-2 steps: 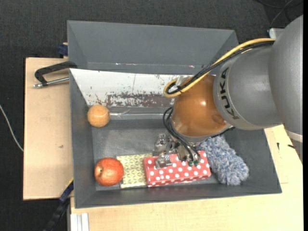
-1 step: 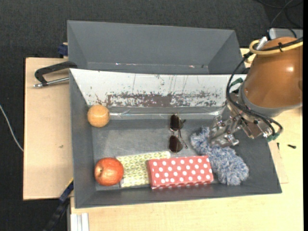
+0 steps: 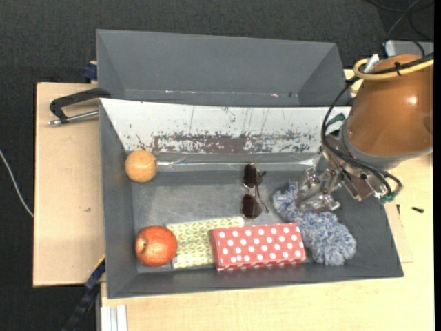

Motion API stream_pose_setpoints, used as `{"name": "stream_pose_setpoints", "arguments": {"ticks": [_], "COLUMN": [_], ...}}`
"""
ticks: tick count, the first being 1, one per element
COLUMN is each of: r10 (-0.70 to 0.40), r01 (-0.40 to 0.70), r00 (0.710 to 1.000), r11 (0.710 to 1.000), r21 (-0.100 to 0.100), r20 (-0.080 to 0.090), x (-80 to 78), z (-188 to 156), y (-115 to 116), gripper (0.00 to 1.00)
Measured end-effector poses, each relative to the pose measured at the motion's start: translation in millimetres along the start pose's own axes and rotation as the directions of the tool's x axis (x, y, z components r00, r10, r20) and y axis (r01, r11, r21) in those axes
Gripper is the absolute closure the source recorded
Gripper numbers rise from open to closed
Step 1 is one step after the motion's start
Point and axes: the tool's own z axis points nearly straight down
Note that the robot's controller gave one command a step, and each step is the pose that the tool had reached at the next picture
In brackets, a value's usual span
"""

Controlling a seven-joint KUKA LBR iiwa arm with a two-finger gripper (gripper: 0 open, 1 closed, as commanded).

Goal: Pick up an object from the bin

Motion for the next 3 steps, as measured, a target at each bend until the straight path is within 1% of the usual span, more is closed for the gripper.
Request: {"name": "stream_pose_setpoints", "arguments": {"ticks": [1, 2, 3], "r10": [0.026, 0.083, 0.167], "r01": [-0.026, -0.083, -0.167], "r00": [1.0, 0.997, 0.986], "r11": [1.0, 0.997, 0.986], "r21": [0.001, -0.001, -0.003], "r20": [0.002, -0.001, -0.005], "x": [-23.4, -10.9, -45.9], "z": [16, 20, 109], "y": [-11, -27, 17], "gripper": [1.0, 1.0, 0.0]}}
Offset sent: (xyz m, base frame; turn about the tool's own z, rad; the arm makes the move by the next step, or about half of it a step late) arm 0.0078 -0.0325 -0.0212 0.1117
